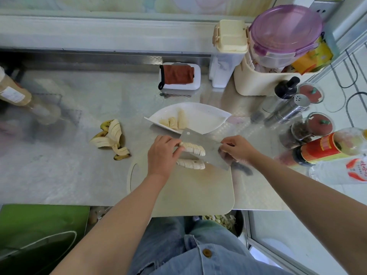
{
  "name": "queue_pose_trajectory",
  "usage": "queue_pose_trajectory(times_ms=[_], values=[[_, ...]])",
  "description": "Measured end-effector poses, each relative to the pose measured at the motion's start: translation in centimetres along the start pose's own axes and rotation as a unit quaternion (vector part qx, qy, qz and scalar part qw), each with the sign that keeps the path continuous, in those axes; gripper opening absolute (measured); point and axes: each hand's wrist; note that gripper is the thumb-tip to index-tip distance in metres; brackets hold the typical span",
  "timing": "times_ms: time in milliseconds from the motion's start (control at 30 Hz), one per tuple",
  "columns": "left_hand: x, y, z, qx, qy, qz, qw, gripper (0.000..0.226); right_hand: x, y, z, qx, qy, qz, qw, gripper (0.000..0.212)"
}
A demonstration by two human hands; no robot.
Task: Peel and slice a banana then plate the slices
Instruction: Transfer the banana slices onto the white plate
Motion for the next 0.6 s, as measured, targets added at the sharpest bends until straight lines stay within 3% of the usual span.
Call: queue_pose_trajectory(times_ms=[133,467,600], values=[[-3.1,0.7,-0.5,0.028,-0.047,0.003,0.999,0.029,0.4,0.0,0.8,-0.050,0.016,-0.019,0.998,0.023],[-10.2,1.0,-2.2,-0.069,-0.168,0.007,0.983,0.044,-1.1,-1.4,0.1,-0.125,0.105,-0.054,0.985,0.019],[-10.4,0.5,-2.4,-0.086,-0.168,0.015,0.982,0.043,-1.5,-1.7,-1.4,-0.120,0.126,-0.074,0.982,0.021]])
Point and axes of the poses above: each hand's wrist, its own x-axis away from the middle knuckle, its own z-axis out of the back of the hand, y = z × x, and after that the axes turned 13 degrees about -z, right-handed
